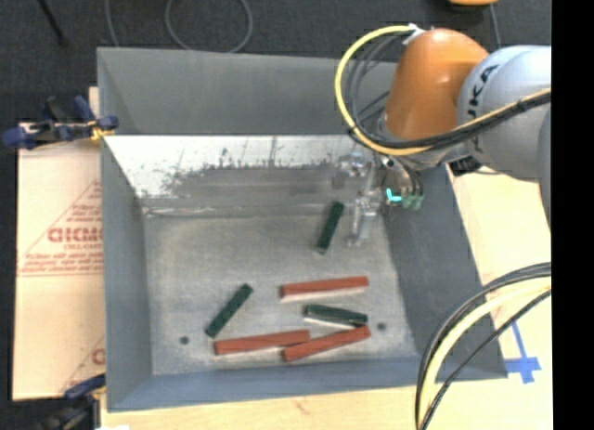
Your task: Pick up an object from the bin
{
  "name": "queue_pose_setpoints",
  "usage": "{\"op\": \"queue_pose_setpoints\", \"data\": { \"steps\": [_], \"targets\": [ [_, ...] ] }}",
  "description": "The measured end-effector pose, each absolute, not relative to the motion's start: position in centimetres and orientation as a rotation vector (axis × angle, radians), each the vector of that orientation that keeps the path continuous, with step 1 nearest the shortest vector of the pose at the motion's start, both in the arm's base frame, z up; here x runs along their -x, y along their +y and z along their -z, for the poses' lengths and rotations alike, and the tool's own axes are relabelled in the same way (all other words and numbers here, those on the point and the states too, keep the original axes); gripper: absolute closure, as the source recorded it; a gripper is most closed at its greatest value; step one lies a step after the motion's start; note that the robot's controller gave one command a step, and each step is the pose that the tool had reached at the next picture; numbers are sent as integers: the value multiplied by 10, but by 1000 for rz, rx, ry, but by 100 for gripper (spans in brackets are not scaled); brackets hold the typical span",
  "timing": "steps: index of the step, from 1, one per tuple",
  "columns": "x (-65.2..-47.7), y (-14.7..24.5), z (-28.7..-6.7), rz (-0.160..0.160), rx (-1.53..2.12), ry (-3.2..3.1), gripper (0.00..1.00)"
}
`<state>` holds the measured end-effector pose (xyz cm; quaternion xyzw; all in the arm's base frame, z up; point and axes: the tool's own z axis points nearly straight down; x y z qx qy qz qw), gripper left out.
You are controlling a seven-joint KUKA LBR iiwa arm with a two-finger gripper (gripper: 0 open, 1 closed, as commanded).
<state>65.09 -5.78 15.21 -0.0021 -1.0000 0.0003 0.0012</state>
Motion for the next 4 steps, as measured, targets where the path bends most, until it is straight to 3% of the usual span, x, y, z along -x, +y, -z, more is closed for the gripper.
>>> {"op": "queue_pose_setpoints", "data": {
  "steps": [1,2,3,4],
  "targets": [
    [-645,-60,-67,2,71,-3139,0],
    [-630,-65,-71,-2,-13,-3146,0],
    [-631,-65,-72,-2,-15,-3148,100],
    [-617,-94,-250,-7,-81,-3154,100]
  ]
}}
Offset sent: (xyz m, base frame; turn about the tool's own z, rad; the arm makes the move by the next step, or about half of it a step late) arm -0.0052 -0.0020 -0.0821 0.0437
